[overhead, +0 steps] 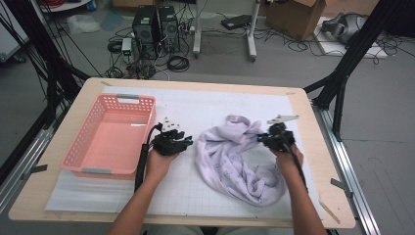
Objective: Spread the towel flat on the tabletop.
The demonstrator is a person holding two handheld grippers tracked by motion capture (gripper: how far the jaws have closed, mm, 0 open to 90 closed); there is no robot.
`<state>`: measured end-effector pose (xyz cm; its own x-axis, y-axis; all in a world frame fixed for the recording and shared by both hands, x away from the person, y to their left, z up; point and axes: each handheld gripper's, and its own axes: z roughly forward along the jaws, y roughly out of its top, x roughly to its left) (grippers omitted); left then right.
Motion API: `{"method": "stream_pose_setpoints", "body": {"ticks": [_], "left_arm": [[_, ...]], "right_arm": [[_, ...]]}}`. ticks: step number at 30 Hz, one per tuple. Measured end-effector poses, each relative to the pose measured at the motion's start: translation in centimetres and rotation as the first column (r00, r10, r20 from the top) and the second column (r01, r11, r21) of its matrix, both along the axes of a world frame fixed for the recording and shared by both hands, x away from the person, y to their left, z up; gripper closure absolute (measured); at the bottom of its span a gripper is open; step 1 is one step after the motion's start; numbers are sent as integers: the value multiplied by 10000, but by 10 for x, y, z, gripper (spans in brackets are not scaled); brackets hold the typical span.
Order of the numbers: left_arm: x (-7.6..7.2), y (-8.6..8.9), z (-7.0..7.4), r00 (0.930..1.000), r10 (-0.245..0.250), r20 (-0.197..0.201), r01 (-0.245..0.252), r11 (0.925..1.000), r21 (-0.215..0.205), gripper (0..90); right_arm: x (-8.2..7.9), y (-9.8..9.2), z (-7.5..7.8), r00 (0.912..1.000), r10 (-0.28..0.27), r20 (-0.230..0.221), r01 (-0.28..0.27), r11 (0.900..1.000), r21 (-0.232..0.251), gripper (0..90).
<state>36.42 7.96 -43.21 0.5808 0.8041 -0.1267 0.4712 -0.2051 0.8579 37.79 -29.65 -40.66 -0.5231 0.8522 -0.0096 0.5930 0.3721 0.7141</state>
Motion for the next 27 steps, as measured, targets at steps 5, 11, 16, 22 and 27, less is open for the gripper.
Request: {"method": "stream_pose_setpoints", "body": {"ticks": [5,11,16,22,27], "left_arm": [[4,-20,0,9978,-642,175,641,9979,108,537],[13,-56,16,9852,-1628,536,1633,9865,-68,468],[17,-97,22,9644,-2635,210,2624,9640,438,479],[19,-134,26,9375,-3481,58,3466,9349,767,403],[26,-165,27,9350,-3538,-237,3538,9264,1289,394]], "right_arm": [[-20,-37,3,9984,-288,490,221,9908,1333,627],[-46,-58,5,9879,-649,1410,424,9867,1567,598],[-54,-65,-2,9876,-633,1436,396,9860,1620,609],[-59,-69,-3,9847,-625,1625,324,9828,1818,613],[-61,-68,-4,9834,-616,1705,303,9831,1804,610]]}}
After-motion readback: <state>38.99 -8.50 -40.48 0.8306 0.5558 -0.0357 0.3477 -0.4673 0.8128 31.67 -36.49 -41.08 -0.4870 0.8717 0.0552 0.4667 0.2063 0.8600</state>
